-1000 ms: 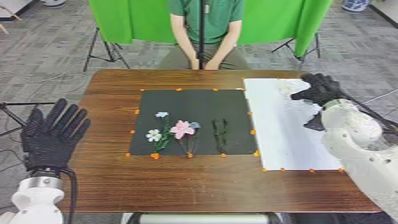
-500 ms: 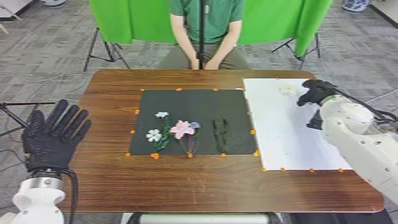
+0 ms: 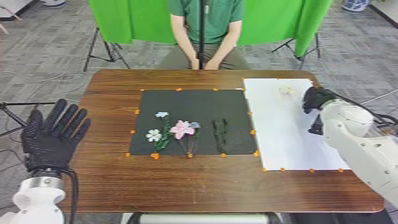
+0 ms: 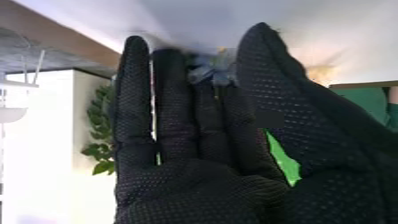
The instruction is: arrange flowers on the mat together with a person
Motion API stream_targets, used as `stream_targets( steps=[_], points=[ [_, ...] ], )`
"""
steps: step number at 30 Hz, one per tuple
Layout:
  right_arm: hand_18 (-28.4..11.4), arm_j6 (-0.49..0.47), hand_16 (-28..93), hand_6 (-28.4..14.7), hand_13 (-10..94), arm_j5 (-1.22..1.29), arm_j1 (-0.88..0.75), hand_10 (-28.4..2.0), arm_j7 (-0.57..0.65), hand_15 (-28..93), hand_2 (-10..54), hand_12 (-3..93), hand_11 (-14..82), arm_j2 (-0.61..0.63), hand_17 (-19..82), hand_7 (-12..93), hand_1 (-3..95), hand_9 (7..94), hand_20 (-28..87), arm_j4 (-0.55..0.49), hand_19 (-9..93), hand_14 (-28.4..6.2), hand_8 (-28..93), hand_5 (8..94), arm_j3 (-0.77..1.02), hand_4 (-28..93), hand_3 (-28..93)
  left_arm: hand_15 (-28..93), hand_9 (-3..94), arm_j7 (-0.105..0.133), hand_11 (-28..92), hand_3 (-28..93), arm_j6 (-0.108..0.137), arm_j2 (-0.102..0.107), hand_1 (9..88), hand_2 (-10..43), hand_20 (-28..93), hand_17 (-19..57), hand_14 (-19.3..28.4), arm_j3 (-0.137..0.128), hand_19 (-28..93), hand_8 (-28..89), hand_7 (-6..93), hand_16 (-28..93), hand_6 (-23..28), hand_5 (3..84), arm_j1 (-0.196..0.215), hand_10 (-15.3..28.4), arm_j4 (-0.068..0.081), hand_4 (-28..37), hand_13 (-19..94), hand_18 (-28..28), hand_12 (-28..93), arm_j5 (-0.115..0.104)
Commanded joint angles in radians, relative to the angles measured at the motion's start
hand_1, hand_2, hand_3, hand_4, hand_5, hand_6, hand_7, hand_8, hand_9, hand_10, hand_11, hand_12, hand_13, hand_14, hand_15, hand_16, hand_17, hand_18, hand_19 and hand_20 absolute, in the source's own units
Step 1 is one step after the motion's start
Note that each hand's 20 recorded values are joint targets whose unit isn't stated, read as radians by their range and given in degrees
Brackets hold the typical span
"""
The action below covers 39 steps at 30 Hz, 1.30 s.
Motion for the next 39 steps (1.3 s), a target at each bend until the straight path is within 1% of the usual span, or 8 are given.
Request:
stream_targets(
  steps=[1, 4, 11, 14, 17, 22, 25, 39],
  points=[
    [-13.7, 0.124, 37, 1.2, 59, -0.027, -0.026, -8.1, 0.018, 31, -9.5, 26.1, 19.4, 0.001, 34, 31, 61.8, 61.1, 31, 0.028, 65, -2.8, -14, 51.4, -0.077, -28, 64, 29, 37.6, -0.007, 19, 68, 0.002, -0.008, 26.1, 13.5, 14, -5.4, 14.7, 0.002, 32, -9, 12.5, -6, 7.5, 41.8, 0.006, 14.7, 0.005, -28.3, 29, 14.3, 10, 0.010],
    [-13.6, 0.223, 41, 2.0, 63, -0.040, -0.033, -6.8, 0.024, 32, -8.8, 38.5, 11.4, 0.005, 35, 38, 63.9, 70.9, 34, 0.028, 65, -2.0, -5, 56.8, -0.109, -28, 61, 29, 37.6, -0.004, 19, 68, -0.001, -0.007, 25.9, 13.5, 14, -5.3, 14.7, 0.003, 31, -9, 12.4, -6, 7.5, 41.8, 0.004, 14.6, 0.007, -28.3, 29, 14.3, 10, 0.009],
    [-14.2, 0.470, 45, 3.3, 71, -0.130, -0.022, -7.2, 0.014, 30, -5.5, 40.0, 8.2, 0.024, 38, 33, 65.0, 81.9, 39, -0.016, 68, -1.9, -5, 69.4, -0.156, -28, 60, 29, 37.4, -0.004, 18, 69, -0.009, -0.004, 25.6, 13.0, 14, -5.4, 14.5, 0.001, 31, -9, 11.2, -6, 7.6, 41.6, 0.008, 14.6, 0.007, -28.3, 29, 14.3, 9, 0.007],
    [-14.3, 0.423, 46, 3.3, 72, -0.089, -0.031, -7.1, -0.022, 30, -5.6, 40.3, 8.0, 0.009, 38, 33, 65.0, 82.5, 40, -0.114, 68, -1.8, -4, 70.2, -0.108, -28, 60, 29, 37.4, 0.012, 18, 69, -0.024, 0.002, 25.6, 12.9, 14, -5.4, 14.5, -0.004, 31, -9, 11.0, -6, 7.6, 41.6, 0.010, 14.6, 0.006, -28.3, 29, 14.3, 9, -0.041],
    [-14.3, 0.455, 47, 3.4, 72, -0.128, -0.008, -7.0, -0.051, 30, -5.4, 40.9, 8.0, 0.006, 38, 33, 65.5, 82.5, 40, -0.200, 68, -1.8, -4, 69.9, -0.150, -28, 59, 29, 37.4, 0.004, 18, 69, -0.017, 0.005, 25.7, 13.0, 14, -5.4, 14.5, -0.007, 31, -9, 11.0, -6, 7.7, 41.6, 0.003, 14.6, 0.010, -28.3, 29, 14.4, 9, -0.023],
    [-14.4, 0.457, 47, 3.6, 70, -0.144, 0.105, -7.0, -0.130, 30, -5.6, 41.1, 7.8, 0.009, 38, 33, 63.5, 82.1, 40, -0.273, 68, -1.9, -4, 69.4, -0.335, -28, 62, 29, 37.4, 0.003, 18, 69, -0.016, 0.010, 25.7, 12.9, 14, -5.4, 14.5, -0.006, 31, -9, 11.3, -6, 7.6, 41.6, 0.001, 14.6, 0.010, -28.3, 29, 14.3, 9, -0.029],
    [-14.4, 0.440, 47, 3.8, 70, -0.164, 0.152, -6.9, -0.161, 31, -5.8, 41.0, 7.7, -0.003, 37, 34, 63.1, 81.6, 40, -0.279, 68, -1.9, -4, 69.0, -0.420, -28, 62, 29, 37.3, -0.009, 18, 69, -0.014, 0.012, 25.8, 12.9, 14, -5.3, 14.5, -0.004, 31, -9, 11.4, -5, 7.6, 41.5, -0.004, 14.6, 0.014, -28.3, 29, 14.3, 10, -0.005],
    [-14.8, 0.423, 48, 3.9, 69, -0.191, 0.240, -6.9, -0.148, 32, -5.9, 40.6, 7.9, -0.049, 37, 35, 62.6, 81.4, 40, -0.246, 69, -2.0, -5, 68.6, -0.631, -28, 63, 29, 37.4, -0.005, 18, 69, -0.018, 0.016, 25.9, 12.8, 14, -5.3, 14.5, -0.006, 31, -9, 11.6, -6, 7.6, 41.6, 0.006, 14.7, 0.017, -28.3, 29, 14.3, 10, -0.014]
  ],
)
